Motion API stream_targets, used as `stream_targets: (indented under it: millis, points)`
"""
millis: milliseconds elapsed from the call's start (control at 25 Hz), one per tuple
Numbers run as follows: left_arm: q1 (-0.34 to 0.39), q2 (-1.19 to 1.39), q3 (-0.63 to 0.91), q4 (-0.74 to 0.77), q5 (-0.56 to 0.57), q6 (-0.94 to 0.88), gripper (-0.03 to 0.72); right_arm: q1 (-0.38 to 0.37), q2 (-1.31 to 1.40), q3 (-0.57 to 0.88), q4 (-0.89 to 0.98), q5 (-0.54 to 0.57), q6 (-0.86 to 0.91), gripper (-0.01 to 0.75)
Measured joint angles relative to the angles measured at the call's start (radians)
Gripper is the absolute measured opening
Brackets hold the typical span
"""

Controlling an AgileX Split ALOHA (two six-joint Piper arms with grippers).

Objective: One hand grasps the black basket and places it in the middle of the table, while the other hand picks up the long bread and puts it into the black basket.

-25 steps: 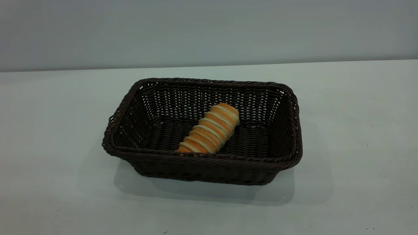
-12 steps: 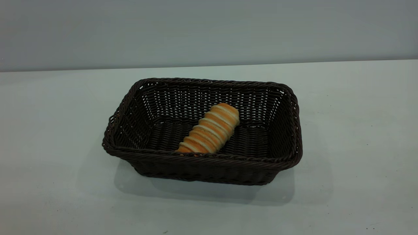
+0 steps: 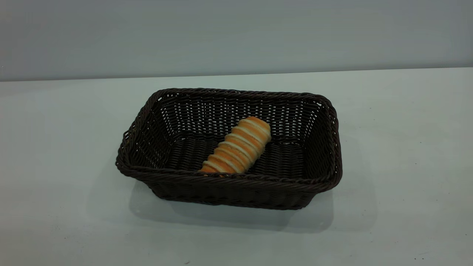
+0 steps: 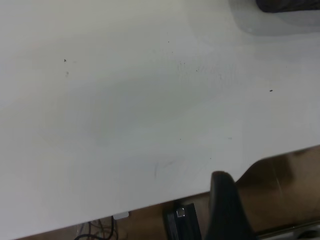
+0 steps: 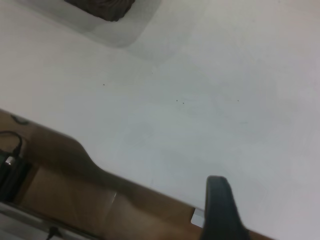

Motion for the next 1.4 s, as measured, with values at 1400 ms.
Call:
stream_targets:
  millis: [1400]
  points:
    - [0.254, -0.227, 0.0, -0.001, 0.004, 0.001, 0.495, -0.392, -0.252, 0.0, 0.005, 0.003, 0.0, 0.497]
